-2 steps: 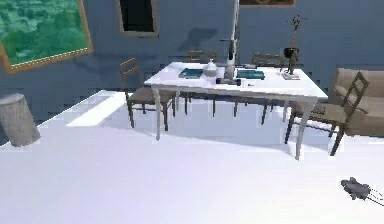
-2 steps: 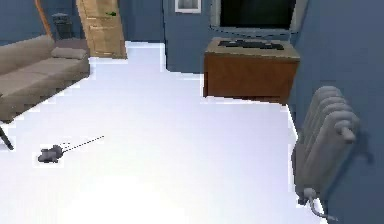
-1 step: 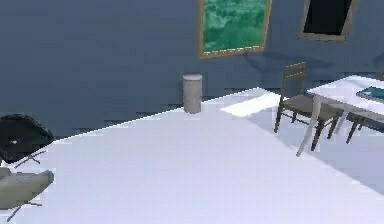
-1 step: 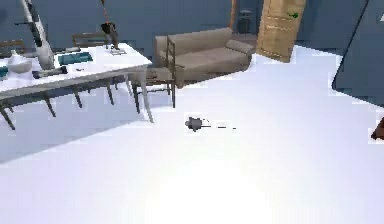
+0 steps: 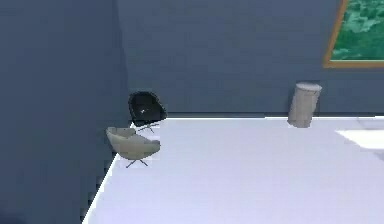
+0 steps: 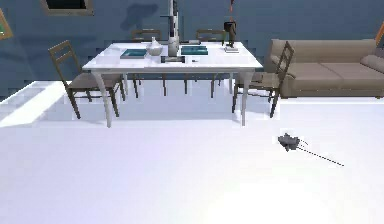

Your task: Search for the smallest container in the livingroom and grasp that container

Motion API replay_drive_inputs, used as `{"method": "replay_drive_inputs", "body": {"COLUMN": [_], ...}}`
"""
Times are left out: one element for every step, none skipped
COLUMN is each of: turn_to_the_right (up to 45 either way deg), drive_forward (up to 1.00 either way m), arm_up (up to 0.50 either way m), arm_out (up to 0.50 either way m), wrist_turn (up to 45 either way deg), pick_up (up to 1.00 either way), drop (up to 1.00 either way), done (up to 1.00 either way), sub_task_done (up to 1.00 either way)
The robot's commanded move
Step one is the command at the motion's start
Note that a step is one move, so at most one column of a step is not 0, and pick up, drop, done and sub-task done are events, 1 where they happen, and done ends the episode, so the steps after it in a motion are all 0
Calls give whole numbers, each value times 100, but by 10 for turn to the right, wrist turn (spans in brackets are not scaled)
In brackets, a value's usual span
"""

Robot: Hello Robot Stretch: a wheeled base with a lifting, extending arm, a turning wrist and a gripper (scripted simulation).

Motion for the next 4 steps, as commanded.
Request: {"method": "replay_drive_inputs", "body": {"turn_to_the_right": [0,420,0,60], "drive_forward": [35,0,45,0], "arm_up": [0,0,0,0], "arm_out": [0,0,0,0], "wrist_turn": [0,0,0,0], "pick_up": [0,0,0,0], "drop": [0,0,0,0], "done": [0,0,0,0], "sub_task_done": [0,0,0,0]}}
